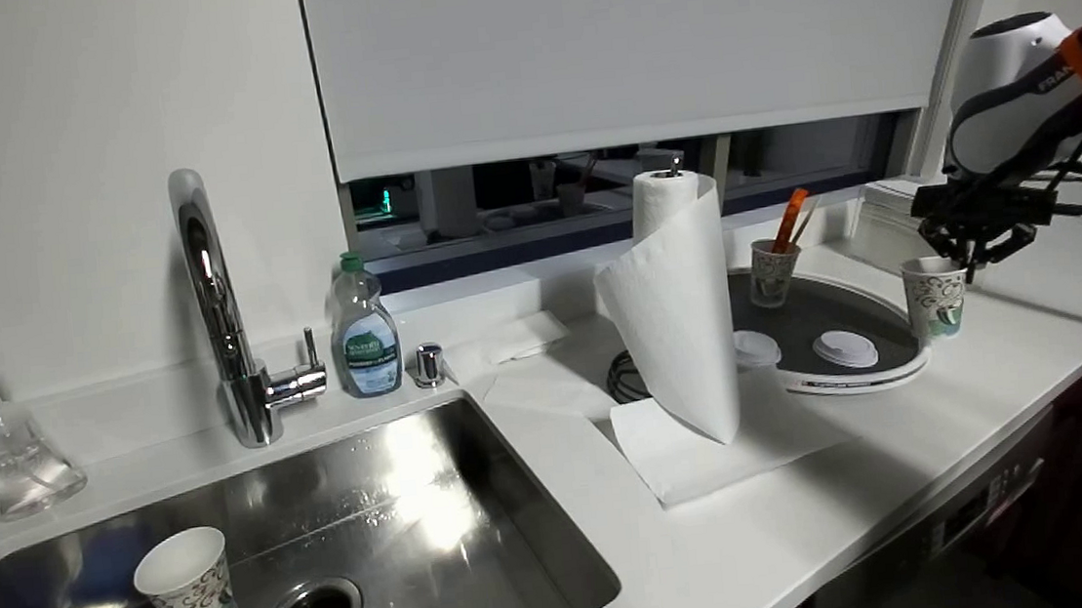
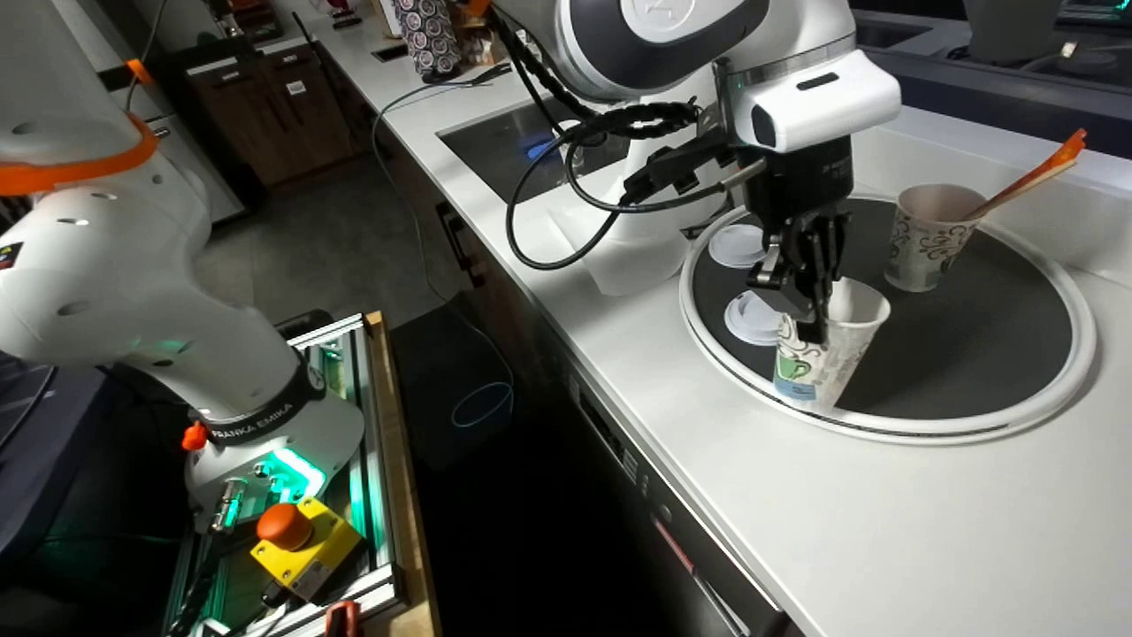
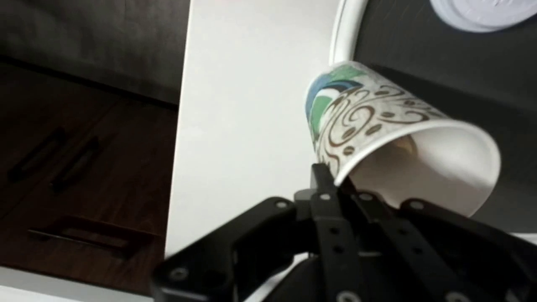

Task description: Move the coffee cup on the right backwards then place the cup on the left forwards and put the white lid on top of the coffee cup at the front.

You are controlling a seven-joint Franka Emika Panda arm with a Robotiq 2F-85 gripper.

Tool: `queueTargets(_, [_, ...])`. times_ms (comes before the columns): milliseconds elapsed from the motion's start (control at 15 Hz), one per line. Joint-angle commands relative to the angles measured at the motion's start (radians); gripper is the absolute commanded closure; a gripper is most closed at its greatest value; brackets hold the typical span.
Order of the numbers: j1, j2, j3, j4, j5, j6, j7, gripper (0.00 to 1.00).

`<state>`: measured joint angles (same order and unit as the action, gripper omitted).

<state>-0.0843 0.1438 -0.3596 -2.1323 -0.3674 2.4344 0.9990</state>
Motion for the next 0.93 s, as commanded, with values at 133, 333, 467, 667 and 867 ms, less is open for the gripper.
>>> queueTargets(133, [-0.050,0.000,0.010,0.050,-0.138,0.039,0.198,0.99])
queueTargets(333, [-0.058,0.039,0.030,0.103,-0.095,0.116,0.219,0.99])
queueTargets(467, [-0.048,0.089,0.037,0.157,-0.107,0.166,0.240,0.99])
queueTargets(667, [-0.047,0.167,0.060,0.229,-0.030,0.221,0.209,0.99])
queueTargets(867, [-0.044,0.224,0.086,0.259,0.070,0.242,0.172,0.99])
